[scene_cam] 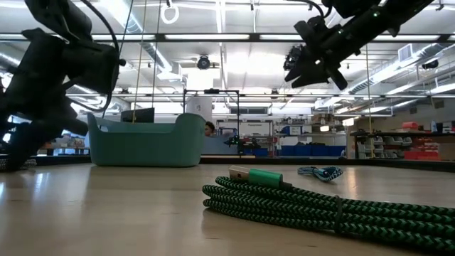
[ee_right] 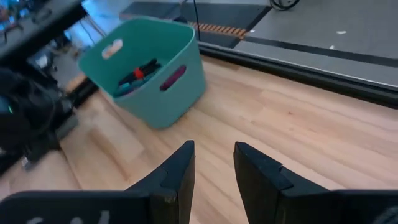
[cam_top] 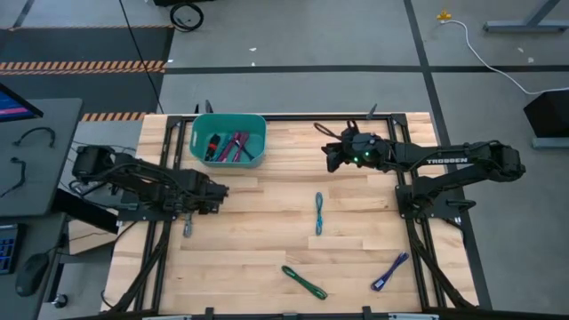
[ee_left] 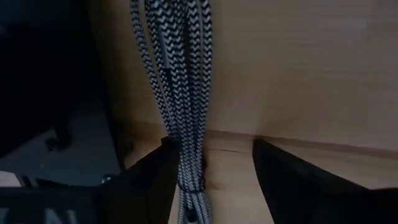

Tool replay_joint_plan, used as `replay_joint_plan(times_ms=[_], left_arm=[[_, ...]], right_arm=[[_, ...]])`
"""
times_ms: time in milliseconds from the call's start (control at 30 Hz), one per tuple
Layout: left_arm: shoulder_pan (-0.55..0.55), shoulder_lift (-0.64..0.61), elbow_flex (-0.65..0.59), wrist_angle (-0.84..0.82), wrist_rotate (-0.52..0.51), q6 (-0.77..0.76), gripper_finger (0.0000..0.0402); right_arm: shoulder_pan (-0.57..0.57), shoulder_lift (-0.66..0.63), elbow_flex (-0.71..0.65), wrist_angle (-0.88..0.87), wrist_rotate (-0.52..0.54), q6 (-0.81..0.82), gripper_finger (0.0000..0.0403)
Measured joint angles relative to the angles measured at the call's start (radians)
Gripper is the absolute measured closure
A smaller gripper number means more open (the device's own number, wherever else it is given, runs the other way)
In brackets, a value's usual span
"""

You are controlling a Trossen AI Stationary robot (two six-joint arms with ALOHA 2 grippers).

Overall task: Pick and place USB-C Cables
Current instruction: Put the black and white USB charger cable into the green bin

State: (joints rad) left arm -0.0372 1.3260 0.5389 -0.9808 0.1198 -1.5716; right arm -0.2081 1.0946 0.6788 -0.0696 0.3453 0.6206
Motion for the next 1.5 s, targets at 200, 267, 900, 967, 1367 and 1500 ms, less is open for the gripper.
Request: replay_joint_plan(times_ms=[200,267,900,967,1367,1500], left_arm=[[-0.035,0.008,-0.044,0.092,0.042,0.019,0.0218],[-0.044,0.009,-0.035,0.106,0.047,0.058,0.0225],[-0.114,0.012,-0.011,0.297,-0.038,0.378,0.0381],[-0.114,0.000,0.004,0.292,-0.058,0.380,0.0381],[-0.012,-0.124,0.437,0.292,-0.289,0.602,0.0382],[0.116,-0.101,0.560,0.310,-0.621,0.733,0.0383]], right_arm=[[-0.001,0.000,0.000,0.043,0.005,0.062,0.0286],[-0.001,0.000,0.000,0.043,0.005,0.084,0.0286],[0.006,0.000,0.000,0.053,0.005,0.238,0.0286],[0.006,0.000,0.000,0.053,0.005,0.208,0.0286],[-0.011,0.000,0.000,0.052,0.002,0.071,0.0286],[-0.016,0.000,0.000,0.052,0.005,0.009,0.0286]])
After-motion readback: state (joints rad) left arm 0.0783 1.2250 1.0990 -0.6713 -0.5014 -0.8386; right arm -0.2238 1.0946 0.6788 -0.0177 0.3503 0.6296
